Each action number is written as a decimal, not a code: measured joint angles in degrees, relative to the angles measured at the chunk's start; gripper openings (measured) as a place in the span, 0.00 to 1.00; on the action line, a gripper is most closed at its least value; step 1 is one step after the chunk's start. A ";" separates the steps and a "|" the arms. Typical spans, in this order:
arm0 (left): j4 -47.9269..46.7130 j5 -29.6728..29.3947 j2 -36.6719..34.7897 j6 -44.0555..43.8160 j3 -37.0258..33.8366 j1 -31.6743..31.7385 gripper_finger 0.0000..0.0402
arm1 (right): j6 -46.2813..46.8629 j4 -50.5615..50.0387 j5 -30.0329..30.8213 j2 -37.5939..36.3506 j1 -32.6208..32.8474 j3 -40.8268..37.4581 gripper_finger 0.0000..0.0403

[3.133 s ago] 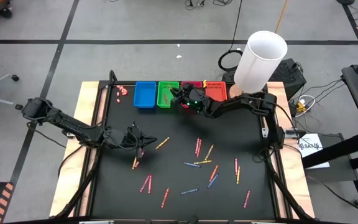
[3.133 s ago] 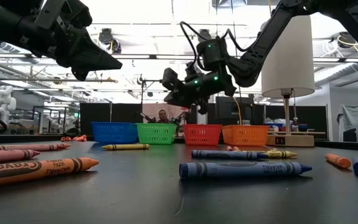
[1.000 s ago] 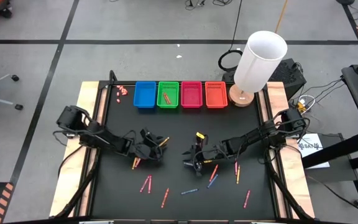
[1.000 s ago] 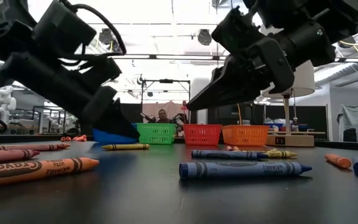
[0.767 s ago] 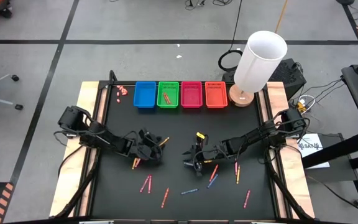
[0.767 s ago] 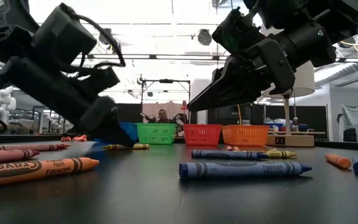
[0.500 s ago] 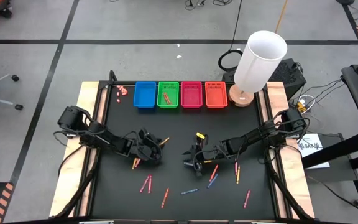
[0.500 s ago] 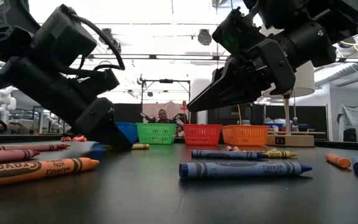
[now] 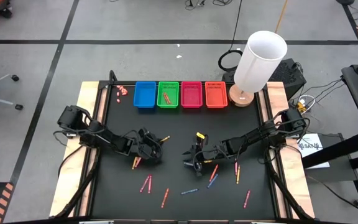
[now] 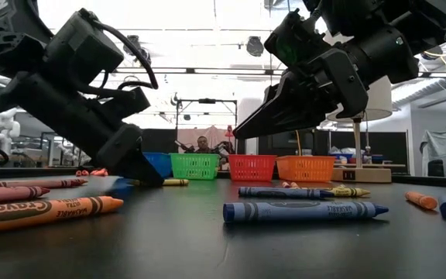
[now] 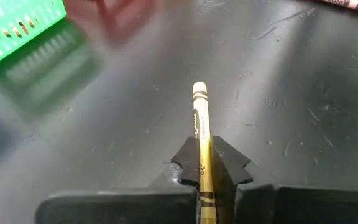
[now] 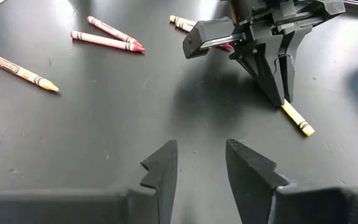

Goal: Sort crayons
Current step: Put the yellow crayon into the blue bin

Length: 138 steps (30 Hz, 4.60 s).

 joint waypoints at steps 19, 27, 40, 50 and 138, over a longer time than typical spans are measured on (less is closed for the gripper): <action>5.36 -0.50 0.26 15.74 0.19 0.04 0.03 | 0.87 -0.02 -0.04 0.00 0.00 0.02 0.31; 5.70 -1.58 0.24 30.22 4.06 0.00 0.03 | 0.87 -0.02 -0.02 0.00 0.00 0.02 0.31; 5.70 -1.75 0.20 63.72 10.08 -0.44 0.03 | 1.40 -5.12 -0.36 0.00 0.00 0.02 0.31; 5.71 -1.77 0.15 71.86 12.46 -0.81 0.03 | 0.87 -14.83 -0.34 -0.27 1.88 0.02 0.31; 5.38 -4.59 -5.08 6.12 12.41 1.82 0.07 | 2.19 -16.75 0.02 -5.70 3.02 0.02 0.31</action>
